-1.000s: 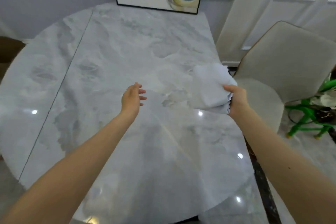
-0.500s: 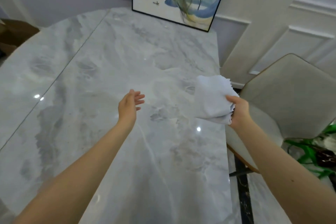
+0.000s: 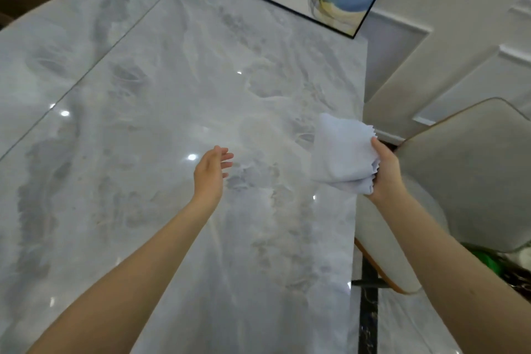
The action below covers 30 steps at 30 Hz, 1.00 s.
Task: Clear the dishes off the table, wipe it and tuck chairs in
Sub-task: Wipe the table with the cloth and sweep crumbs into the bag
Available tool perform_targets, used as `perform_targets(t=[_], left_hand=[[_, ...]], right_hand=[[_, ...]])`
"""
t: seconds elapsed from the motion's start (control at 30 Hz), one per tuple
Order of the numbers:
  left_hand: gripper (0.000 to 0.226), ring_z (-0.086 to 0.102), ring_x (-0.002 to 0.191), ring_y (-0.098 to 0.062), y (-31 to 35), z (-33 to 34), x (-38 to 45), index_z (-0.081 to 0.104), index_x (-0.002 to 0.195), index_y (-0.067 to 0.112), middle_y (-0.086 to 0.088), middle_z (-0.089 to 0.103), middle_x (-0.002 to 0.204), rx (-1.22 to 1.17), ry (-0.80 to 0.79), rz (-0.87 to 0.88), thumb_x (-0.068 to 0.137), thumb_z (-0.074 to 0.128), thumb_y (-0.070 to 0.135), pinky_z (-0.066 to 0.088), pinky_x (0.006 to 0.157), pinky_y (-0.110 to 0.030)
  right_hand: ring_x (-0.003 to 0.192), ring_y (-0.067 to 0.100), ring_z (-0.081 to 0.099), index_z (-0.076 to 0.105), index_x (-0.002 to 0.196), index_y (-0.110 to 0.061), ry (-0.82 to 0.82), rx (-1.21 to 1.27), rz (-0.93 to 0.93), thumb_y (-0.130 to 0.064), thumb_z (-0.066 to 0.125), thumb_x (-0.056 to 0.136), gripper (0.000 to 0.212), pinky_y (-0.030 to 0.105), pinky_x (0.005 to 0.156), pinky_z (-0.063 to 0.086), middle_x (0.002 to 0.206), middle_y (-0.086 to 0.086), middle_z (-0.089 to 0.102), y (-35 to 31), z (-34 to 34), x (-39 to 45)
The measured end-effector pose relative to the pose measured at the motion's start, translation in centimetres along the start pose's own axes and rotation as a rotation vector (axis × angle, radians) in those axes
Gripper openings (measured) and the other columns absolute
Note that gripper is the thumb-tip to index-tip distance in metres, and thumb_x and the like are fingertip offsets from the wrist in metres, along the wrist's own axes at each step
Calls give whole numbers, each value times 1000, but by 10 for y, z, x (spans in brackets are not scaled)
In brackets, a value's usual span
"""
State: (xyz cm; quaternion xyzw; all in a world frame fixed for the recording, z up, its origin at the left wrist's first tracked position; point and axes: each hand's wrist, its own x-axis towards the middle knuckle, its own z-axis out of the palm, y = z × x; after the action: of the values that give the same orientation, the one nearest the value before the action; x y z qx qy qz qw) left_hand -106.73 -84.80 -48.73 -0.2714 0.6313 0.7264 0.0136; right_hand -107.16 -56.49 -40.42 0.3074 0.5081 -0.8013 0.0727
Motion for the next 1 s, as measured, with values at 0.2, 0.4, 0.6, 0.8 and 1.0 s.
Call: perform_targets(t=[0.2,0.4,0.6,0.8,1.0], left_hand=[[33,62,86,-23,-2,41,-16,60,104,7,-11,66,102,57,104,79,102,34,28,47,69,-30],[33,61,78,-15,-5,101,-52,59,102,9,1,66,89,-7,263,88,102,33,30,44,66,-28],[33,62,82,-14,6,142,-89,59,103,11,0,66,93,-22,307,136,102,32,29,46,72,-31],[35,60,85,-16,19,149,-89,61,104,8,-5,65,103,10,306,173,102,32,28,45,72,-29],[34,59,96,-23,3,191,-62,61,103,9,-7,64,107,17,267,126,102,33,28,43,74,-31]], right_hand=[[106,28,65,55,128,-12,-204,75,152,-40,50,92,46,47,92,52,118,9,67,-13,-27,51],[120,30,54,52,130,-10,-300,-15,192,-36,55,90,48,48,104,41,132,11,57,-62,-65,89],[87,25,69,51,126,-12,-340,-64,178,-29,46,96,35,37,58,58,103,7,71,-107,-82,101],[109,26,58,48,132,-14,-223,-38,35,-34,44,96,41,43,91,52,133,9,55,-134,-70,114],[96,26,60,55,93,-19,-230,-34,77,-38,37,100,27,48,114,26,117,8,62,-148,-80,151]])
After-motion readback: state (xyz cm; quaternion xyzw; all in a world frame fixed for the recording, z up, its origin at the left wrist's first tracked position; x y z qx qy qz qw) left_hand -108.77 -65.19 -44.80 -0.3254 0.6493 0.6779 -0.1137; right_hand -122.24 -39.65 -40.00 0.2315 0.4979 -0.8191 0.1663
